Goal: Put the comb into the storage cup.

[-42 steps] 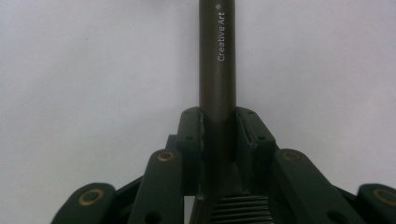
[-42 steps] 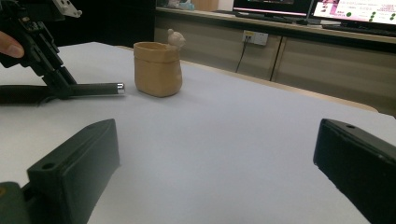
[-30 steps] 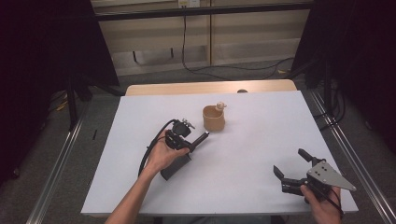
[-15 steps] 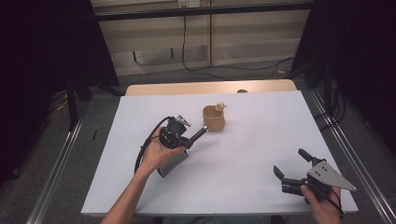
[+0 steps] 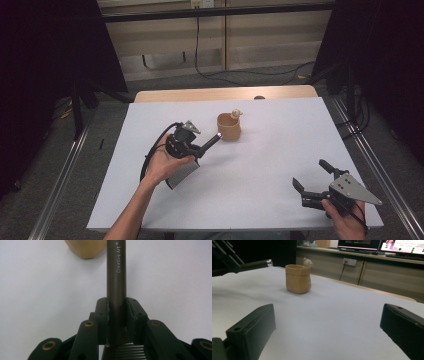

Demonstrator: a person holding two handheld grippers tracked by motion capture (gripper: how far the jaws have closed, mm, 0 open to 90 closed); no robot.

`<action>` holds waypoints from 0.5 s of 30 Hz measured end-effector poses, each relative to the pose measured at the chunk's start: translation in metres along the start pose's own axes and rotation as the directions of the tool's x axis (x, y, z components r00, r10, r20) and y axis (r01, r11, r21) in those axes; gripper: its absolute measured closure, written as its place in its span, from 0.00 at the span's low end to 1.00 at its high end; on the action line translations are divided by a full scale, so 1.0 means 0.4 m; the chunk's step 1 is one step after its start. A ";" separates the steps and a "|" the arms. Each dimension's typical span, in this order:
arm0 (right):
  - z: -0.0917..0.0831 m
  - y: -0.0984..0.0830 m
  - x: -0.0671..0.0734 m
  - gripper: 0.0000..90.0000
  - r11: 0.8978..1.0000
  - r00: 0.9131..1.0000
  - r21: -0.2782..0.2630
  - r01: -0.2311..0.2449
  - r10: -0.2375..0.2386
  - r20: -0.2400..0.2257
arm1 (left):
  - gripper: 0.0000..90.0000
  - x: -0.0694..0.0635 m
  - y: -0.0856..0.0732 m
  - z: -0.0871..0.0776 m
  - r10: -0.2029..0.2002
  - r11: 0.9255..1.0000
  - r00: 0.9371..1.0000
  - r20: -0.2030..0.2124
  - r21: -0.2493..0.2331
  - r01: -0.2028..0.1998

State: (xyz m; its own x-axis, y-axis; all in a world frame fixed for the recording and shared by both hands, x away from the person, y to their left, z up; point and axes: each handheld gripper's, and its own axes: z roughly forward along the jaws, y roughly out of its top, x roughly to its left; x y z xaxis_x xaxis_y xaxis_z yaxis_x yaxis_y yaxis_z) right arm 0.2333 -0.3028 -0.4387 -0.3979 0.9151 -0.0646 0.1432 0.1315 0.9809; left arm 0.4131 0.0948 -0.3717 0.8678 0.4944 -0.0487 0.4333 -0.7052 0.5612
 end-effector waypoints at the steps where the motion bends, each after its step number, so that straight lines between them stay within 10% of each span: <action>1: 0.001 0.000 -0.001 0.00 1.000 1.000 0.000 -0.002 0.002 -0.005 | 0.81 -0.005 0.000 -0.001 0.005 1.000 1.000 0.001 0.000 -0.005; 15: 0.025 0.023 0.032 0.01 0.999 0.990 0.047 0.016 -0.009 -0.140 | 0.81 -0.058 -0.003 -0.029 0.060 0.998 0.997 0.051 -0.019 -0.059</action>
State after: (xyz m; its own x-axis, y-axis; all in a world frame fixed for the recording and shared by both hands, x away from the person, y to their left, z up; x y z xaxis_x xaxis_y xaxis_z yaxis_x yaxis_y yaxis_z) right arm 0.2388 -0.2862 -0.4323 -0.5218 0.8517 -0.0476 0.1792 0.1639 0.9701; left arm 0.3896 0.0899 -0.3616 0.9037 0.4244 -0.0569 0.3763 -0.7237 0.5784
